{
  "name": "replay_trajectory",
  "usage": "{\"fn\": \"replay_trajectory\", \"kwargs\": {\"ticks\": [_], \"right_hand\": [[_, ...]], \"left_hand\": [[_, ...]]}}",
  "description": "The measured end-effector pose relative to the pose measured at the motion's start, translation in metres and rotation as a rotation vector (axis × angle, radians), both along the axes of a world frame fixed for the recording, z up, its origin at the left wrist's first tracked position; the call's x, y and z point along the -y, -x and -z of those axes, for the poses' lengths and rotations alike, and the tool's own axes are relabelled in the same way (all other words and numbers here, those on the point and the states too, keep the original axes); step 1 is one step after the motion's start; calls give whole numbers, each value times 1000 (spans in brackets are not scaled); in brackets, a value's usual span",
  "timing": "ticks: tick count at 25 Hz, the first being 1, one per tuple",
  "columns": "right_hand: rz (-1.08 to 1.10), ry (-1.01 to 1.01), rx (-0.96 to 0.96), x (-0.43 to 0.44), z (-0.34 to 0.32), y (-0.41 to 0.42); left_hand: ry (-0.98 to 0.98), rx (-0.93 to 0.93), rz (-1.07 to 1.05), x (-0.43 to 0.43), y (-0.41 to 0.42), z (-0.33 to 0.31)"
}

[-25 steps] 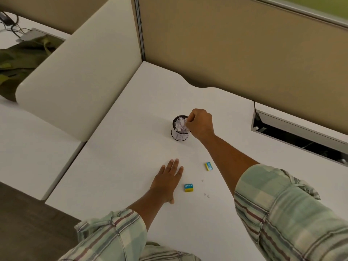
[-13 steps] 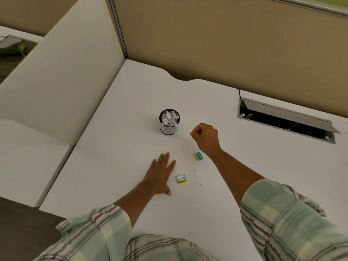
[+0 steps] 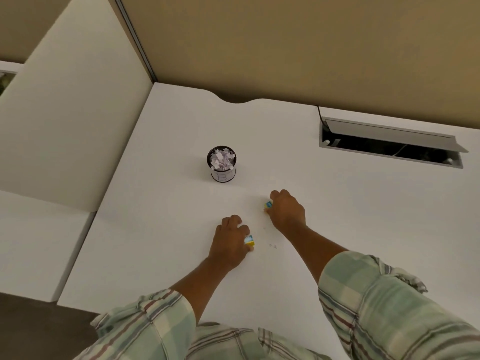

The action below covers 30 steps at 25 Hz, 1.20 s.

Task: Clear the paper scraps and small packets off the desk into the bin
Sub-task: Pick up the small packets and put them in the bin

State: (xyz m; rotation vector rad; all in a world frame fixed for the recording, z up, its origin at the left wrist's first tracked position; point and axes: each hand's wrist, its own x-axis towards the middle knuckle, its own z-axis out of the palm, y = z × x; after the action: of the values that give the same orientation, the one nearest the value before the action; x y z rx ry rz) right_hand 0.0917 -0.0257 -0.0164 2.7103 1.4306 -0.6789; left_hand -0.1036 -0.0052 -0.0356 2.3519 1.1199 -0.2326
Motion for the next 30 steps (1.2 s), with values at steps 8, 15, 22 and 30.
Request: {"fn": "replay_trajectory", "kwargs": {"ticks": [8,15,22,30], "right_hand": [[-45,85,49,8,9,0],[71,23,-154,13,10,-13],[386,-90,-367,57,1,-26],[314,42,-470,109,9,-14]], "left_hand": [[69,-8,-10,0,-8,0],[246,92,-201,-10,-20,-4],[230,114,-130,-14,-47,-2],[98,66,7,-17,-58,0]]}}
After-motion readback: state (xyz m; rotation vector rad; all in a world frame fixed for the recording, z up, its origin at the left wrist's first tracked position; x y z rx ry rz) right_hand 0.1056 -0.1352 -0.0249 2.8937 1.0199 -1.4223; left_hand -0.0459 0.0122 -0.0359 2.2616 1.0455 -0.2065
